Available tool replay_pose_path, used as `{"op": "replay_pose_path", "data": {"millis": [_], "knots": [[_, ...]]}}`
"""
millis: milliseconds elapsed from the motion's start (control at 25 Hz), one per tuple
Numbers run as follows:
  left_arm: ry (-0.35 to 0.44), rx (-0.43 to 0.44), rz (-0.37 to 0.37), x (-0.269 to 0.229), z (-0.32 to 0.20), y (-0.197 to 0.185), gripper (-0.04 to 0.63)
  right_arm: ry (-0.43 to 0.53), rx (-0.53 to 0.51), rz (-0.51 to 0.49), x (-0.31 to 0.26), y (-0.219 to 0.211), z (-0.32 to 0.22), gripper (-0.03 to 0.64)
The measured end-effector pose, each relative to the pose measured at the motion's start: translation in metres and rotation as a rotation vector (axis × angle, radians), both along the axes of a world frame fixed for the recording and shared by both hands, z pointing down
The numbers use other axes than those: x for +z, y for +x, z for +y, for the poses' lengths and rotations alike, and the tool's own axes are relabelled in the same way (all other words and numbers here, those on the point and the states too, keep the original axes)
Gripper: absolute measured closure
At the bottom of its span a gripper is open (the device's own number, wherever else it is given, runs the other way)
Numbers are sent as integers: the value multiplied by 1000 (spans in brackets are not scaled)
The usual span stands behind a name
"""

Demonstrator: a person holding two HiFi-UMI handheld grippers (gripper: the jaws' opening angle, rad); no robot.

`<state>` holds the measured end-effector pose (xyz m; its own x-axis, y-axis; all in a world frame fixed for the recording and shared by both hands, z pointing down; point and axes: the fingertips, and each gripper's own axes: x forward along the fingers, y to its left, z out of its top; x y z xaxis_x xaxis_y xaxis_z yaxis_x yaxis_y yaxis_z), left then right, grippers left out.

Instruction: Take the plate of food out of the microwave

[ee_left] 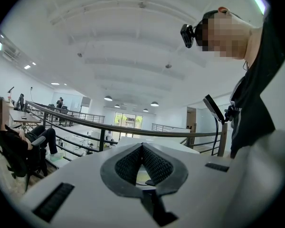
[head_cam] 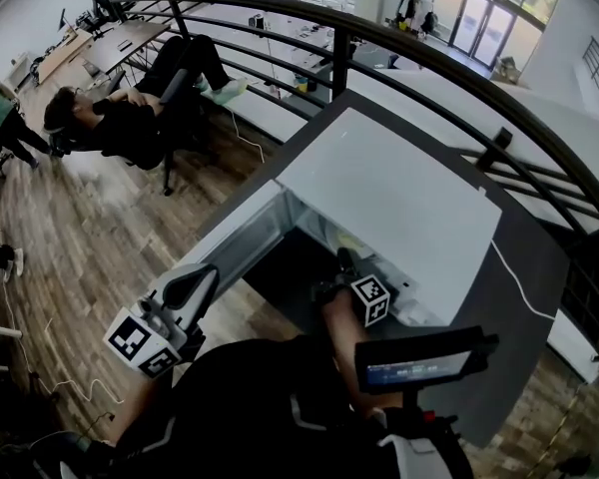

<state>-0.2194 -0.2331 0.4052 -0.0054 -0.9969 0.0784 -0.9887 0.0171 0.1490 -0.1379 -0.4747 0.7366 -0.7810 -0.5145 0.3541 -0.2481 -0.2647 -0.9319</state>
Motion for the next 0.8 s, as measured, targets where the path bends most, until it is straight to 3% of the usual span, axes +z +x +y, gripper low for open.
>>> {"op": "replay_pose_path", "data": {"millis": [120,440,680,800], "knots": [[0,-6,-4,0,4,-1,591,-2,38,-13,-1,3,-4,372],[-5,-4,0,0,5,-1,591,-24,31,-15,3,1,-5,371],[-14,2,4,2,4,-3,591,-52,64,-59,-1,6,-2,414],[-17,4,10,1,5,-4,591,-45,87,-81,-7,10,-3,480]]}}
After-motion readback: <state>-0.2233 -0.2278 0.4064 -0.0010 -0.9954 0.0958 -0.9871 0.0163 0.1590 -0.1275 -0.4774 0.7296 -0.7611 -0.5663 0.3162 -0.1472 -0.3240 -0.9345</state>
